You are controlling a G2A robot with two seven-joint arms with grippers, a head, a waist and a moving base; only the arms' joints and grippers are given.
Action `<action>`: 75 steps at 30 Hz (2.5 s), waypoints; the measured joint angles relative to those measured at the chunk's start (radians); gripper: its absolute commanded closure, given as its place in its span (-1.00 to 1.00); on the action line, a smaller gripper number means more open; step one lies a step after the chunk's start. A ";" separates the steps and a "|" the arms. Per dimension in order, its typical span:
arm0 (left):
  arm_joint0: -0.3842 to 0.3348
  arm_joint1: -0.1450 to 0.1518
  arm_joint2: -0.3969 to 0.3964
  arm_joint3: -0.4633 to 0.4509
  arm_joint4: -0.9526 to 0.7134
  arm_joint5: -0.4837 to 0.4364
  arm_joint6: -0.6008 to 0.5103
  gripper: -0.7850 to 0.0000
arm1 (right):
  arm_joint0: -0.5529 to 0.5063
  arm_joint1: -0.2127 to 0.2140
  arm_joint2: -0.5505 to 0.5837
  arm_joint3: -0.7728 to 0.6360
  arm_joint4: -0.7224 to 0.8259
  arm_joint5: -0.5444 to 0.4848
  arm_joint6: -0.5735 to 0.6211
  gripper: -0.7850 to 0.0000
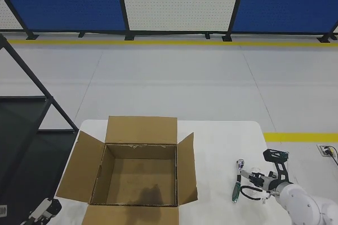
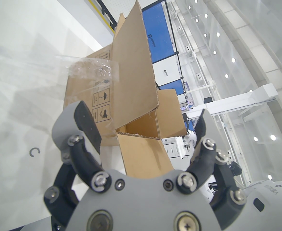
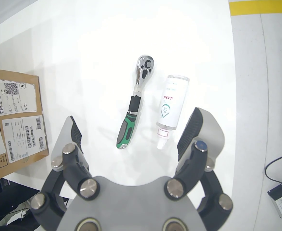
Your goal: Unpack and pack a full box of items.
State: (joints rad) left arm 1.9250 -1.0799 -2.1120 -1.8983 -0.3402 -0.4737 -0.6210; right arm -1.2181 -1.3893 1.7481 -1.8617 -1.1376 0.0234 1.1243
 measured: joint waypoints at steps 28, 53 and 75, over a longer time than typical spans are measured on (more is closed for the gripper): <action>0.000 0.000 0.000 0.000 0.000 0.000 0.000 -1.00 | 0.159 0.050 -0.034 0.353 -0.123 -0.052 0.026 0.04; 0.000 0.000 0.000 0.000 0.000 0.000 0.000 -1.00 | 0.140 0.074 -0.065 0.321 -0.097 -0.033 0.013 1.00; 0.000 0.000 0.000 0.000 0.000 0.000 0.000 -1.00 | 0.026 0.081 -0.282 -0.333 -0.088 -0.112 -0.004 1.00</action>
State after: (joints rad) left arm 1.9250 -1.0799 -2.1120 -1.8983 -0.3402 -0.4737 -0.6210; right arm -1.1917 -1.3081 1.4661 -2.1943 -1.2257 -0.0890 1.1202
